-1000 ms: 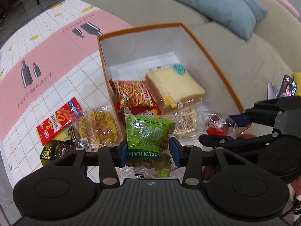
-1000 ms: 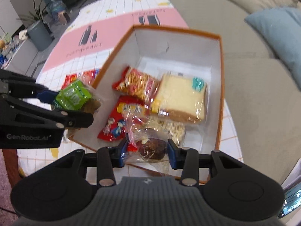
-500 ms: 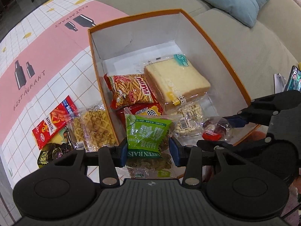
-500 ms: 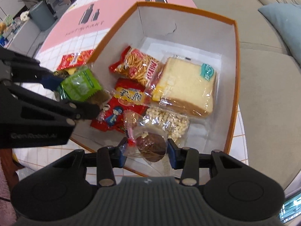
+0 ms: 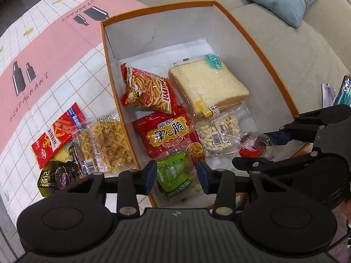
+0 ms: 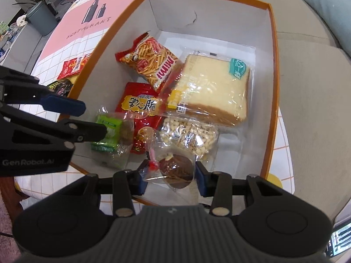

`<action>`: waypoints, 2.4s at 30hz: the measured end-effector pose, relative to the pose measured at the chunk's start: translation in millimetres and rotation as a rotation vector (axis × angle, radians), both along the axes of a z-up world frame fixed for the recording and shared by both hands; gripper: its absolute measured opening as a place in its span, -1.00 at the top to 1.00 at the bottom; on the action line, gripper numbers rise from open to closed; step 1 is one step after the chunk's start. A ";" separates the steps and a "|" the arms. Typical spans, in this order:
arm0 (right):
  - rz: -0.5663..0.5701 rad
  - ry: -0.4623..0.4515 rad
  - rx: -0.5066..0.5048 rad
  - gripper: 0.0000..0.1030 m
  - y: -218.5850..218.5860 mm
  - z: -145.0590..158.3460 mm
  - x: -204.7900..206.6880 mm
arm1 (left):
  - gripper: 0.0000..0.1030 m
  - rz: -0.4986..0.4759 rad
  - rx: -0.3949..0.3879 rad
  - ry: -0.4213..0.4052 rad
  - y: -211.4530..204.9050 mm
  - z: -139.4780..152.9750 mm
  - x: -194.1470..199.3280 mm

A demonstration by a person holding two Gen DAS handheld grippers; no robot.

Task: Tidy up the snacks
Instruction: 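Withdraw both tools from the box back over the remaining snacks, then grasp the dark snack bag with the left tool while the right tool grasps the clear cracker bag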

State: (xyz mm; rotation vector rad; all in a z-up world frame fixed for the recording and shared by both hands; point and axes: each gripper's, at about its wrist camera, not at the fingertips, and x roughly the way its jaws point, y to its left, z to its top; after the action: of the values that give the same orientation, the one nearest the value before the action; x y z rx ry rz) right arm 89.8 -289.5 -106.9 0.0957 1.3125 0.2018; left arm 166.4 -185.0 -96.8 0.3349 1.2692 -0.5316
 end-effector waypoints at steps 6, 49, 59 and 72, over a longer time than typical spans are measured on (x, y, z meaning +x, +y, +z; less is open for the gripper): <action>-0.017 0.002 -0.001 0.12 0.7 3.3 0.6 | 0.04 0.007 -0.044 -0.029 8.1 16.2 -5.6; 0.065 -0.511 0.002 -0.30 169.9 50.1 -60.8 | -0.09 0.336 -0.082 -0.324 202.8 32.4 -70.6; 0.369 -0.528 -0.225 -0.45 211.5 20.3 -39.6 | -0.09 0.191 -0.053 -0.303 206.0 1.7 -39.6; 0.842 -0.351 -0.457 -0.41 238.5 -12.1 15.7 | -0.09 -0.012 -0.081 -0.223 187.2 -37.9 15.3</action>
State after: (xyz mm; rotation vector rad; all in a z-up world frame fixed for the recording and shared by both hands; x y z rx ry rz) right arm 105.5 -51.0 -119.0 -0.8579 0.9529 0.5941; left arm 181.7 2.1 -134.7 0.3248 1.0279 -0.5388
